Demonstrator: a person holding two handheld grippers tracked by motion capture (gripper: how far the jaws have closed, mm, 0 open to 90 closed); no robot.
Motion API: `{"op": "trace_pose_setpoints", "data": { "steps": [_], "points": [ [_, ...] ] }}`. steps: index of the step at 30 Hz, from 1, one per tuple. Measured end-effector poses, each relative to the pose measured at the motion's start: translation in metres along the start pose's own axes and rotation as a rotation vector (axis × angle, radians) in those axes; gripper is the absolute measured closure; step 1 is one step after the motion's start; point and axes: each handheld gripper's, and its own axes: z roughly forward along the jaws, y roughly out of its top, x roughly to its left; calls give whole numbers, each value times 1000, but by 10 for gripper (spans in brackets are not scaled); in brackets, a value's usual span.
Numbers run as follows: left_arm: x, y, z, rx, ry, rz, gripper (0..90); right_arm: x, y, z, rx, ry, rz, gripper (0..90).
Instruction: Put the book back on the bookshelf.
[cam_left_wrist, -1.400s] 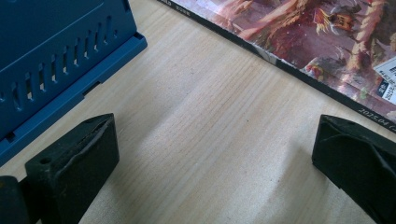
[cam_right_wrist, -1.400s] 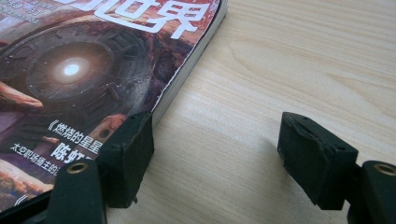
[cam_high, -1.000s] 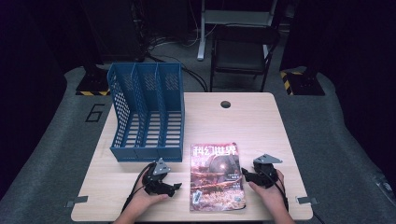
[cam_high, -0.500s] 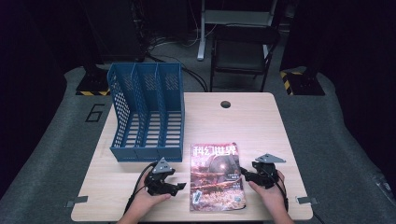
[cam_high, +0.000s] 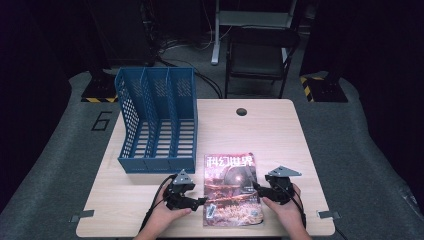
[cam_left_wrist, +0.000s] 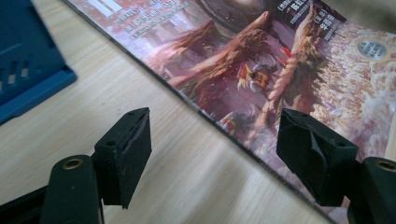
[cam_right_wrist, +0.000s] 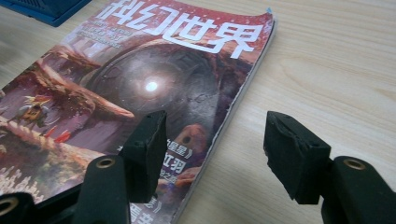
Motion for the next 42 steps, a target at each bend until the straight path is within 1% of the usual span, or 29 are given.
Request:
{"op": "trace_pose_setpoints", "data": {
  "steps": [2, 3, 4, 6, 8, 10, 11, 12, 13, 14, 16, 17, 18, 19, 20, 24, 25, 28, 29, 32, 33, 34, 35, 36, 37, 38, 40, 41, 42],
  "points": [
    [-1, 1, 2, 5, -4, -3, 292, 2, -1, 1, 0, 9, 5, 394],
    [-2, 2, 3, 10, 1, 2, 297, 3, 0, 2, 4, 10, 8, 394],
    [-2, 2, 4, 22, 11, 24, 297, 3, -1, 4, 1, 15, 1, 394],
    [-3, 2, 4, 23, 11, 25, 297, 3, -1, 5, 10, 16, -2, 394],
    [-5, 1, 6, 12, 17, 19, 296, 4, -1, 7, 14, 19, 1, 395],
    [-5, 1, 7, 31, 19, 42, 296, 6, -2, 10, 29, 25, 4, 395],
    [-6, 1, 7, 37, 20, 47, 295, 6, -2, 12, 37, 27, -5, 394],
    [-8, 0, 9, 29, 26, 45, 295, 6, -2, 12, 37, 27, -5, 394],
    [-9, 0, 10, 33, 27, 45, 295, 6, -2, 13, 37, 34, -3, 394],
    [-10, 0, 11, 32, 35, 53, 294, 7, -3, 14, 38, 34, -2, 393],
    [-11, 0, 12, 41, 23, 53, 293, 9, -3, 15, 44, 26, 10, 392],
    [-12, 0, 14, 34, 31, 57, 292, 9, -3, 16, 44, 31, -3, 391],
    [-13, 0, 15, 34, 36, 60, 289, 9, -3, 16, 45, 31, 5, 391],
    [-14, 0, 16, 32, 40, 64, 277, 9, -3, 17, 45, 34, 4, 391],
    [-14, 0, 16, 37, 37, 68, 277, 10, -3, 18, 53, 33, 15, 391],
    [-17, 0, 18, 29, 55, 68, 274, 10, -4, 20, 57, 37, 19, 393],
    [-18, 0, 18, 26, 52, 61, 273, 10, -4, 20, 59, 40, 23, 393],
    [-18, 1, 19, 24, 57, 67, 268, 11, -4, 20, 56, 34, 34, 392],
    [-19, 1, 20, 23, 58, 67, 267, 11, -4, 20, 58, 22, 46, 388],
    [-21, 1, 21, 19, 66, 76, 267, 10, -4, 20, 58, 18, 46, 388],
    [-22, 1, 22, 17, 67, 77, 267, 9, -4, 20, 56, 19, 52, 390],
    [-22, 1, 21, 25, 51, 78, 267, 8, -5, 20, 55, 22, 49, 392],
    [-23, 1, 22, 17, 55, 79, 269, 9, -4, 20, 51, 14, 66, 392],
    [-23, 1, 22, 20, 51, 85, 271, 8, -5, 20, 56, 22, 56, 393],
    [-25, 1, 23, 13, 41, 75, 274, 8, -5, 20, 55, 21, 48, 398],
    [-25, 1, 23, 18, 49, 91, 275, 9, -5, 20, 53, 22, 52, 401],
    [-26, 0, 24, 10, 61, 93, 273, 10, -5, 20, 55, 32, 59, 422],
    [-26, 0, 24, 9, 56, 87, 274, 11, -5, 20, 52, 38, 57, 419],
    [-26, 0, 24, 8, 58, 88, 282, 11, -5, 21, 48, 31, 40, 427]
  ]
}}
